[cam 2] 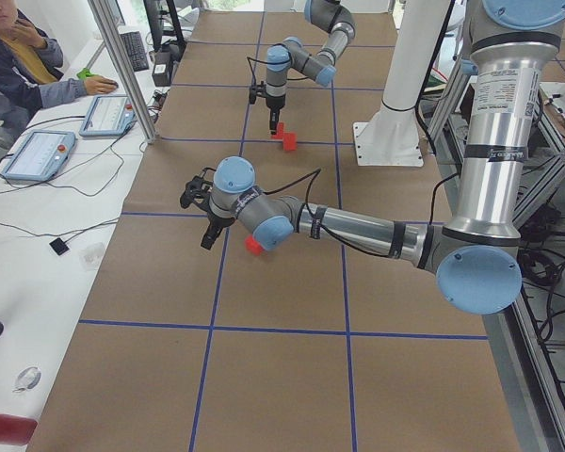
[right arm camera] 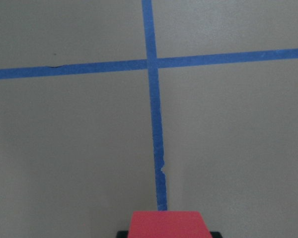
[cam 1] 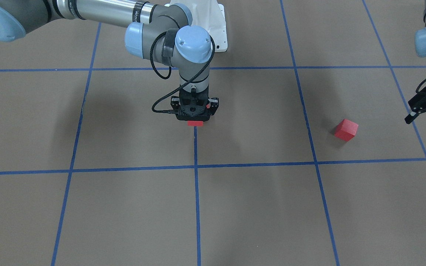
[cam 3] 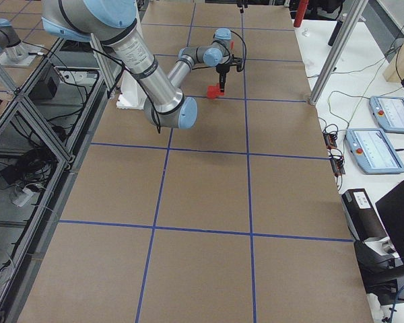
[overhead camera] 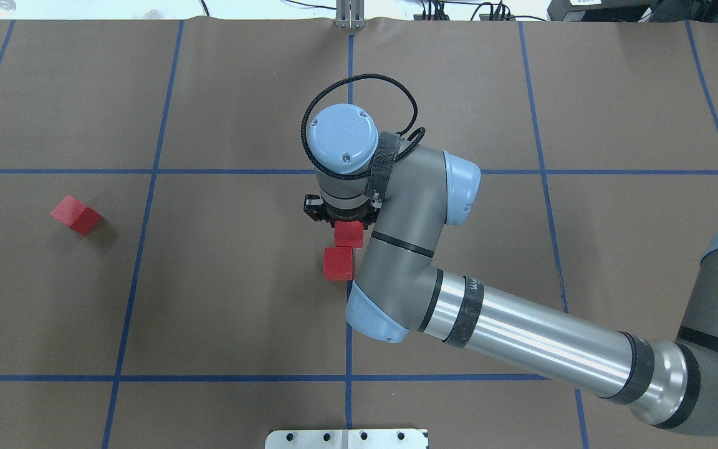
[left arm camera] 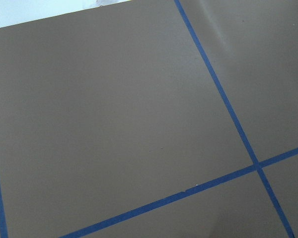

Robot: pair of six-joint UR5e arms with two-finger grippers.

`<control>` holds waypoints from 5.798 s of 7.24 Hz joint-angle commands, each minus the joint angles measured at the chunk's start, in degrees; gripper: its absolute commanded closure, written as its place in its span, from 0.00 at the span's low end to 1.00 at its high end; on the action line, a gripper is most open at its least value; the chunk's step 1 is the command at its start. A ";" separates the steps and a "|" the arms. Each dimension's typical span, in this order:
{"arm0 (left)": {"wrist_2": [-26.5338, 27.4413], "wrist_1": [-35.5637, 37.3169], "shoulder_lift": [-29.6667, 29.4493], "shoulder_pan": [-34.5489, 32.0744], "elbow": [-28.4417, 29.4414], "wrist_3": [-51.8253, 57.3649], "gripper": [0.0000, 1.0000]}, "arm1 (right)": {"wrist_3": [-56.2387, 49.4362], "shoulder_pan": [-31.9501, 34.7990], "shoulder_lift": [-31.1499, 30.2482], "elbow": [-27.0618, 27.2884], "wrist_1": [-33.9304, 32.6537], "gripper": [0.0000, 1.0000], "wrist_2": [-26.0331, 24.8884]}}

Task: Form red blocks into L shape at center
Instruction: 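Hold the placed cube against the first cube with the right gripper, then release and raise the right gripper while the left gripper grasps the remaining red cube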

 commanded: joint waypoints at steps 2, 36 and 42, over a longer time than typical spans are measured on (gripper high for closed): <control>0.00 -0.72 0.68 0.00 0.00 0.07 0.00 | -0.01 -0.44 0.89 -3.40 2.38 1.00 -0.01; 16.87 -4.77 3.57 23.09 -1.23 -8.55 0.00 | -46.15 32.78 -24.85 15.22 -4.31 0.01 16.34; 16.17 -4.94 2.97 23.82 2.19 -5.91 0.01 | -46.16 32.60 -25.13 15.14 -4.04 0.01 15.64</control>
